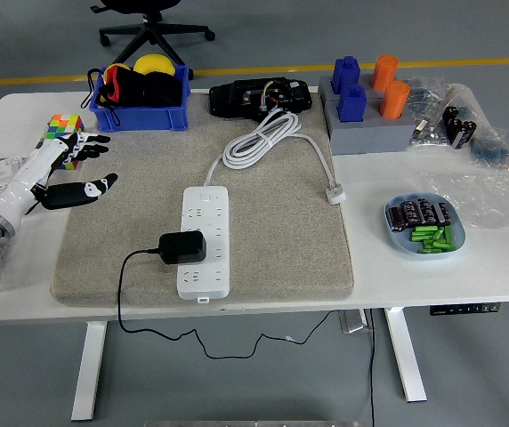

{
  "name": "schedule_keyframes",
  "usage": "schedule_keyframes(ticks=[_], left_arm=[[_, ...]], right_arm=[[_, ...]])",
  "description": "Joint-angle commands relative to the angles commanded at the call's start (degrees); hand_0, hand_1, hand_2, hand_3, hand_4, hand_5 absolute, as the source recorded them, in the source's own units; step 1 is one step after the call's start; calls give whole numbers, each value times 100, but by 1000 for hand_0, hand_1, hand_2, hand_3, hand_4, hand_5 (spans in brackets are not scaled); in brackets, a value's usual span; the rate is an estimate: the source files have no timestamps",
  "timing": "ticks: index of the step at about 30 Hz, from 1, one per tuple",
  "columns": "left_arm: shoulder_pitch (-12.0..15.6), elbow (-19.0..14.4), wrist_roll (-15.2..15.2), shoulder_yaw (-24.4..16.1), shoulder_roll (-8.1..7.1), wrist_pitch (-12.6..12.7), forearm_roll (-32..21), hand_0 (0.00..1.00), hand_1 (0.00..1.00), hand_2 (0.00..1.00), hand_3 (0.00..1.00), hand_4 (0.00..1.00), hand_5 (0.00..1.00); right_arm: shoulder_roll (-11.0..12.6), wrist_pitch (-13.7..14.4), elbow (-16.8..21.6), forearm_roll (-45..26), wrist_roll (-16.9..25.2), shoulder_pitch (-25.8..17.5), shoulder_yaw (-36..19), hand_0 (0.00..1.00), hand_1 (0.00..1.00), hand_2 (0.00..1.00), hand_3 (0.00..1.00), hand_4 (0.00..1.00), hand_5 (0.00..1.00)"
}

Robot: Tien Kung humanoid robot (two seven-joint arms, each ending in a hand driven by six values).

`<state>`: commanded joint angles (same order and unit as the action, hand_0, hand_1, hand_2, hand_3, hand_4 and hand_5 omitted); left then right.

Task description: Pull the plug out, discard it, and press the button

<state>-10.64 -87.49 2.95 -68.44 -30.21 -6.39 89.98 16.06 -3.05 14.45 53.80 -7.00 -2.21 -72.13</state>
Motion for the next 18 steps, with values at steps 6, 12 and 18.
schedule_keyframes(ticks=[6, 12, 18], left_arm=[[-36, -112, -52, 397, -82, -257, 179, 845, 835, 819, 860, 985, 88], [-185, -12, -66, 682, 6, -271, 230, 847, 835, 821, 867, 998, 149], [-367, 176, -27, 1003, 52, -130, 291, 837, 817, 815, 864, 998, 141]], right_arm=[[-20, -4, 5, 0, 1, 6, -6, 725, 674, 663, 658, 763, 633], [-49, -11, 1, -13, 3, 2, 11, 725, 673, 663, 658, 763, 631], [-33, -9, 1, -19, 5, 10, 19, 725, 674, 663, 658, 764, 632]])
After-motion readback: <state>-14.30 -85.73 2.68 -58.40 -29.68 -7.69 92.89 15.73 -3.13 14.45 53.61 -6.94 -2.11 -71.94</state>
